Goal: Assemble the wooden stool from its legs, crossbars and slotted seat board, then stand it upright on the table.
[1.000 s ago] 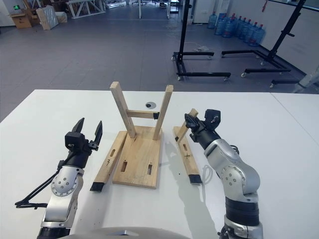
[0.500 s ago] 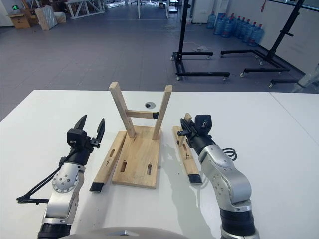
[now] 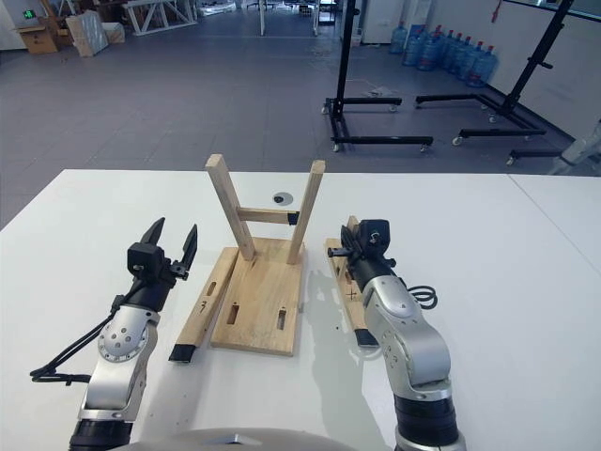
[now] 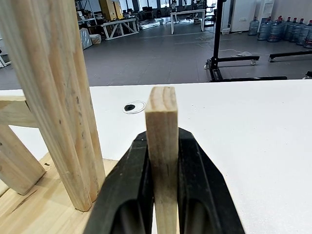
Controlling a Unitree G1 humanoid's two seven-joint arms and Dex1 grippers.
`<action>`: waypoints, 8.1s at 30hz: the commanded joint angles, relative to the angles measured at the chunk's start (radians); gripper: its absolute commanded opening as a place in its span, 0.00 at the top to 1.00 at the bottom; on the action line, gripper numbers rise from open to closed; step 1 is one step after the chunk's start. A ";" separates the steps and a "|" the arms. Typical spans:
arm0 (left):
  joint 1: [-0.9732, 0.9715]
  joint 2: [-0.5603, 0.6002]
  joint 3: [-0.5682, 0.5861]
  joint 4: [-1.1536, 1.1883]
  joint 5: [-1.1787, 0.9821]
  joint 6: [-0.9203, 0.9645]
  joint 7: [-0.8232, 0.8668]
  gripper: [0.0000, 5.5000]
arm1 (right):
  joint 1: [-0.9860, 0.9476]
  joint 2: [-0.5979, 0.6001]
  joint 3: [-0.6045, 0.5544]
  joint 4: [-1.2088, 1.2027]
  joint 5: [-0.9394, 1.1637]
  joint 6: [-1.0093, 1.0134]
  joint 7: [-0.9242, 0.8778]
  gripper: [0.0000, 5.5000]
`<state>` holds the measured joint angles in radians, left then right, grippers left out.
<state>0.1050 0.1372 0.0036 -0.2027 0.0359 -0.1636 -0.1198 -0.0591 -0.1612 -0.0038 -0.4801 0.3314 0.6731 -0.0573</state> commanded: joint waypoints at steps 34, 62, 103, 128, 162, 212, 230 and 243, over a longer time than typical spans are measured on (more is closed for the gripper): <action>0.023 0.005 -0.025 -0.019 -0.004 0.025 -0.019 0.45 | 0.069 0.027 -0.045 -0.030 -0.073 0.045 0.044 0.93; -0.008 0.014 -0.022 0.017 -0.018 0.015 -0.041 0.45 | 0.075 0.061 -0.034 -0.051 -0.150 0.037 0.025 0.93; -0.079 0.023 -0.030 0.084 -0.027 0.004 -0.076 0.45 | -0.140 -0.056 -0.137 1.087 -0.150 -0.826 0.325 0.93; -0.081 -0.006 -0.048 0.095 -0.013 -0.020 -0.048 0.45 | -0.146 -0.061 -0.129 1.090 -0.157 -0.845 0.351 0.93; -0.128 -0.021 -0.040 0.173 -0.007 -0.073 -0.014 0.45 | -0.204 -0.066 -0.156 1.089 -0.081 -0.707 0.431 0.59; -0.102 -0.029 -0.043 0.169 -0.003 -0.073 -0.013 0.45 | -0.584 -0.166 -0.191 1.208 -0.095 -0.587 0.405 0.42; -0.014 -0.079 -0.064 0.117 0.024 -0.072 0.042 0.45 | -0.009 -0.213 -0.239 0.648 0.044 -0.373 0.466 0.22; -0.042 -0.074 -0.069 0.140 0.024 -0.074 0.041 0.45 | -0.055 -0.256 -0.072 0.559 -0.115 -0.120 0.397 0.18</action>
<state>0.0777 0.0581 -0.0639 -0.0719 0.0530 -0.2361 -0.0762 -0.0996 -0.4031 -0.1094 0.0764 0.2438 0.4947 0.3465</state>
